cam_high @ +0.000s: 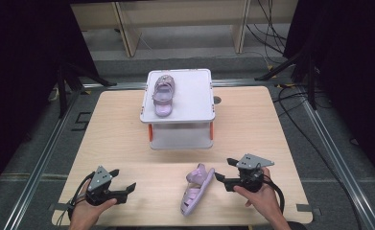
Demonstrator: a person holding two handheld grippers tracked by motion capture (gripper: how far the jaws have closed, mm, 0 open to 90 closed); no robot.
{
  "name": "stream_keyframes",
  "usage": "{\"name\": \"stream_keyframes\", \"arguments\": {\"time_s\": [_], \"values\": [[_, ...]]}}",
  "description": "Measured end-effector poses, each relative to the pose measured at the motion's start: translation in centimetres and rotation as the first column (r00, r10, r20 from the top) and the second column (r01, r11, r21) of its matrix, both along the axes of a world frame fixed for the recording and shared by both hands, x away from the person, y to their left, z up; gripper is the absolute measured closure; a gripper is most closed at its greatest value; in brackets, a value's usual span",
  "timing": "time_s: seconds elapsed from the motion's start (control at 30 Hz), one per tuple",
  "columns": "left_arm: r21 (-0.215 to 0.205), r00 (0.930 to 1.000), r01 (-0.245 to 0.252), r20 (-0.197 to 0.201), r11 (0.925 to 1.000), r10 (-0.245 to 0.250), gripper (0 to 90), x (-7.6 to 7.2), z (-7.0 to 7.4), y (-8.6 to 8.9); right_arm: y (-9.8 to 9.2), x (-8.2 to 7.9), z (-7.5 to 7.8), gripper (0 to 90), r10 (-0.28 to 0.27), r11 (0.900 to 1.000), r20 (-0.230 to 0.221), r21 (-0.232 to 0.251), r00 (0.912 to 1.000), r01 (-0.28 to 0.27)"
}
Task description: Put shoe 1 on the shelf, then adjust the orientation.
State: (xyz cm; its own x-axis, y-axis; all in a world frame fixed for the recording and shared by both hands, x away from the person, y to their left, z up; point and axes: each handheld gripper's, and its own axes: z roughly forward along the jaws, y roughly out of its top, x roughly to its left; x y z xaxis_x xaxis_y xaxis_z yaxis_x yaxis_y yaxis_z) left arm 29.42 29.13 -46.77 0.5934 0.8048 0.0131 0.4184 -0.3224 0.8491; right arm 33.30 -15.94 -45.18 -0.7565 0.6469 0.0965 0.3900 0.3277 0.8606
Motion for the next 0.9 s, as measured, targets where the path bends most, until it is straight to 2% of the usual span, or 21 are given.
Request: {"name": "stream_keyframes", "arguments": {"time_s": [0.03, 0.07, 0.17, 0.23, 0.27, 0.3, 0.37, 0.47, 0.57, 0.6, 0.63, 0.67, 0.7, 0.73, 0.77, 0.8, 0.87, 0.9], "values": [[0.01, 1.0, -0.002, -0.009, 0.9999, 0.003, 16.7, 0.0, 0.0, 0.1, 0.1, 0.0, 0.1, 29.0, 0.002, 1.0, -0.002, -0.005, 1.0, -0.002], [-0.009, 0.9999, -0.008, -0.014, 0.9999, 0.008, 16.8, 0.0, -0.1, 0.0, 0.3, 0.1, 0.2, 29.1, 0.013, 1.0, 0.005, -0.006, 0.9999, -0.013], [0.004, 0.9999, 0.004, -0.01, 1.0, -0.004, 16.8, 0.0, -0.1, 0.1, 0.8, 0.3, 0.3, 29.1, 0.029, 0.999, 0.045, -0.016, 0.9986, -0.029], [0.016, 0.9999, 0.012, -0.001, 0.9998, -0.012, 16.8, 0.2, -0.2, 0.3, 1.2, 0.4, 0.4, 29.2, 0.047, 0.999, 0.037, -0.018, 0.9982, -0.046], [0.009, 0.9998, -0.008, -0.019, 0.9999, 0.008, 16.8, 0.1, -0.2, 0.2, 1.5, 0.4, 0.5, 29.3, 0.046, 0.999, 0.032, -0.015, 0.9984, -0.046], [0.002, 0.9997, -0.016, -0.02, 0.9999, 0.016, 17.0, 0.1, -0.2, 0.2, 1.7, 0.6, 0.5, 29.4, 0.073, 0.997, 0.04, -0.017, 0.9965, -0.072], [0.001, 0.9998, -0.019, 0.0, 0.9998, 0.019, 17.1, 0.3, -0.2, 0.4, 2.2, 0.7, 0.6, 30.2, 0.086, 0.996, 0.054, -0.017, 0.9948, -0.086], [0.009, 0.9999, -0.015, -0.007, 0.9998, 0.015, 17.1, 0.2, -0.3, 0.5, 2.9, 0.8, 0.6, 31.9, 0.12, 0.993, 0.041, -0.002, 0.9919, -0.12], [0.042, 0.9998, 0.006, -0.016, 0.9991, -0.006, 17.1, 0.2, -0.4, 0.4, 3.5, 0.8, 0.6, 35.3, 0.157, 0.988, 0.039, 0.001, 0.9868, -0.157], [0.016, 0.9998, 0.005, -0.018, 0.9999, -0.005, 17.1, 0.1, -0.5, 0.1, 3.6, 0.8, 0.6, 36.1, 0.154, 0.988, 0.031, 0.004, 0.9876, -0.154], [0.04, 0.9997, 0.015, -0.021, 0.9991, -0.014, 17.2, 0.2, -0.5, 0.1, 3.9, 0.9, 0.6, 37.3, 0.172, 0.985, 0.028, 0.003, 0.9848, -0.172], [0.023, 0.9996, 0.009, -0.027, 0.9997, -0.009, 17.3, 0.1, -0.5, 0.0, 4.1, 0.9, 0.7, 38.4, 0.177, 0.984, 0.025, 0.001, 0.9839, -0.177], [0.023, 0.9994, 0.004, -0.034, 0.9997, -0.003, 17.4, 0.1, -0.5, -0.1, 4.3, 1.1, 0.7, 39.2, 0.188, 0.982, 0.041, -0.005, 0.9814, -0.188], [0.047, 0.9995, 0.018, -0.025, 0.9987, -0.017, 17.4, 0.3, -0.5, 0.1, 4.5, 1.2, 0.7, 39.9, 0.194, 0.981, 0.039, -0.009, 0.9803, -0.193], [0.051, 0.9995, 0.02, -0.024, 0.9985, -0.018, 17.5, 0.3, -0.5, 0.1, 4.7, 1.3, 0.8, 40.4, 0.202, 0.979, 0.047, -0.008, 0.9782, -0.202], [0.024, 0.9996, 0.008, -0.029, 0.9997, -0.007, 17.5, 0.2, -0.6, 0.0, 5.0, 1.3, 0.7, 41.1, 0.206, 0.978, 0.029, 0.007, 0.978, -0.207], [0.026, 0.9994, 0.004, -0.035, 0.9997, -0.003, 17.5, 0.2, -0.6, 0.0, 5.5, 1.4, 0.8, 42.5, 0.213, 0.977, 0.034, -0.011, 0.9764, -0.213], [0.026, 0.9994, 0.004, -0.033, 0.9997, -0.003, 17.5, 0.2, -0.6, 0.0, 5.7, 1.5, 0.8, 43.1, 0.229, 0.973, 0.038, -0.017, 0.9728, -0.228]]}}
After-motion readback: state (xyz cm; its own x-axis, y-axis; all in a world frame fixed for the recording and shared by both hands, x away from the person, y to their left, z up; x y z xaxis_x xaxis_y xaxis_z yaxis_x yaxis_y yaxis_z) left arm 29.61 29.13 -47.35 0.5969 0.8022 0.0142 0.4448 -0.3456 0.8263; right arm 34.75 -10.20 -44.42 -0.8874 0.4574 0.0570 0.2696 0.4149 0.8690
